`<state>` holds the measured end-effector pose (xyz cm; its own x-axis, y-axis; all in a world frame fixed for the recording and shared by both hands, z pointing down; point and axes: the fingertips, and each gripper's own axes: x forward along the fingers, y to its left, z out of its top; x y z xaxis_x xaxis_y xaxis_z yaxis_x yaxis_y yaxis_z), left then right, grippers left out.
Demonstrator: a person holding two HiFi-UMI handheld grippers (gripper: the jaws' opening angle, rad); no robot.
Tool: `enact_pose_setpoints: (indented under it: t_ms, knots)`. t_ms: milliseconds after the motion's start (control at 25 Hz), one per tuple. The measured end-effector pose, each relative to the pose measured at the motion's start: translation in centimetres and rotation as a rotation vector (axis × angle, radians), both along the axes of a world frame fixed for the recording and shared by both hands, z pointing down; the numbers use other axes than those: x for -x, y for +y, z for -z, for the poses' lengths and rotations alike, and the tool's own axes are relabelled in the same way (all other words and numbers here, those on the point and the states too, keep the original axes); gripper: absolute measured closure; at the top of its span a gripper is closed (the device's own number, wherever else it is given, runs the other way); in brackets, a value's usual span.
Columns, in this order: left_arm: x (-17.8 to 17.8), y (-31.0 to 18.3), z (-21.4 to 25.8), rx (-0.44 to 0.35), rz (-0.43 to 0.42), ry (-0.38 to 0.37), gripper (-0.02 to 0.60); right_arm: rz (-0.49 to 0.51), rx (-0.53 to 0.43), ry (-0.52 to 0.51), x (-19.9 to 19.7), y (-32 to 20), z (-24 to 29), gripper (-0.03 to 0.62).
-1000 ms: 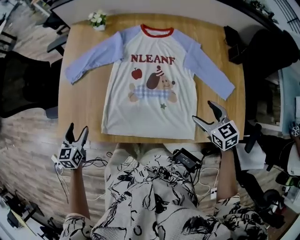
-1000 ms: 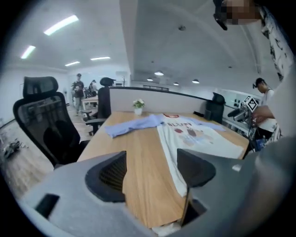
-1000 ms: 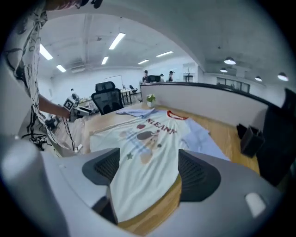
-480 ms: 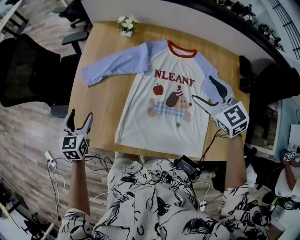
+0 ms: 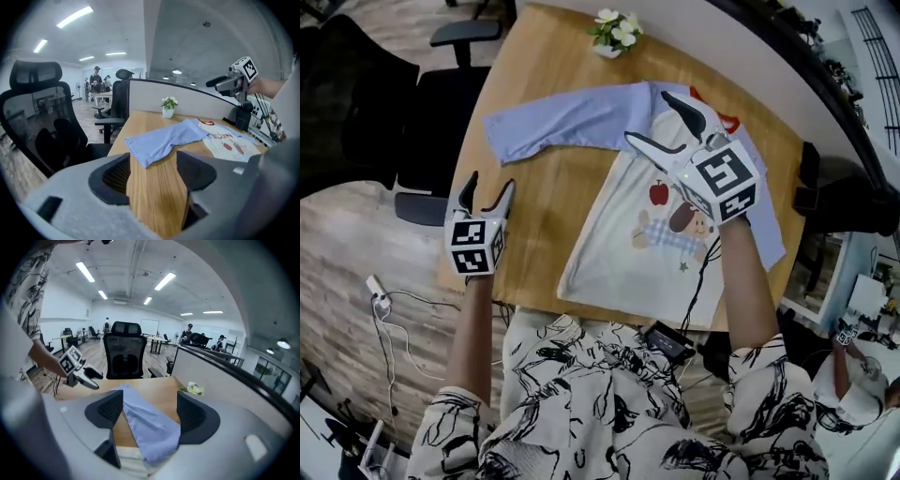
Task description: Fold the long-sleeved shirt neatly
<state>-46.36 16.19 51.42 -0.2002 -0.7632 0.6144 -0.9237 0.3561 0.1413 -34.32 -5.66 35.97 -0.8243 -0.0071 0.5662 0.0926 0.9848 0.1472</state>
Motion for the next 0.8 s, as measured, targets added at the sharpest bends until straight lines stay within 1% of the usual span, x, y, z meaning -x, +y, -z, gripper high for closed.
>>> enact_pose_setpoints:
  t_ms: [80, 120, 200, 280, 320, 400, 560, 640, 680, 720, 800]
  knots:
    - [0.8, -1.4, -1.3, 0.013, 0.002, 0.013, 0.282, -0.002, 0.069, -0.002, 4.3, 1.5, -2.7, 0.227]
    - [1.0, -1.9, -1.9, 0.026, -0.006, 0.018, 0.284, 0.008, 0.085, 0.011, 6.1, 2.4, -4.1, 0.227]
    - [1.0, -2.4, -3.2, 0.063, -0.031, 0.032, 0.285, 0.051, 0.081, 0.058, 9.5, 4.7, -6.7, 0.226]
    - [1.2, -2.4, -4.2, 0.081, -0.032, 0.061, 0.295, 0.103, 0.070, 0.107, 12.4, 6.8, -9.0, 0.226]
    - [1.5, -2.5, -4.5, 0.080, -0.031, 0.072, 0.306, 0.121, 0.070, 0.127, 13.8, 7.7, -10.1, 0.227]
    - [2.1, -3.0, -5.0, 0.085, -0.051, 0.071, 0.354, 0.139, 0.084, 0.156, 16.6, 8.8, -12.4, 0.232]
    - [2.0, -4.0, -7.0, 0.165, -0.106, 0.065, 0.403, 0.162, 0.125, 0.220, 19.8, 10.3, -16.1, 0.240]
    - [2.0, -4.2, -7.6, 0.194, -0.111, 0.054, 0.449, 0.185, 0.151, 0.264, 20.8, 11.2, -17.7, 0.252]
    - [2.2, -4.2, -7.8, 0.198, -0.108, 0.045, 0.501, 0.198, 0.167, 0.292, 21.3, 11.7, -18.6, 0.264]
    - [2.4, -4.1, -7.9, 0.197, -0.106, 0.039, 0.528, 0.212, 0.182, 0.320, 21.7, 12.2, -19.4, 0.266]
    - [2.5, -4.0, -7.9, 0.188, -0.111, 0.040, 0.541, 0.239, 0.203, 0.363, 22.6, 13.4, -20.6, 0.268]
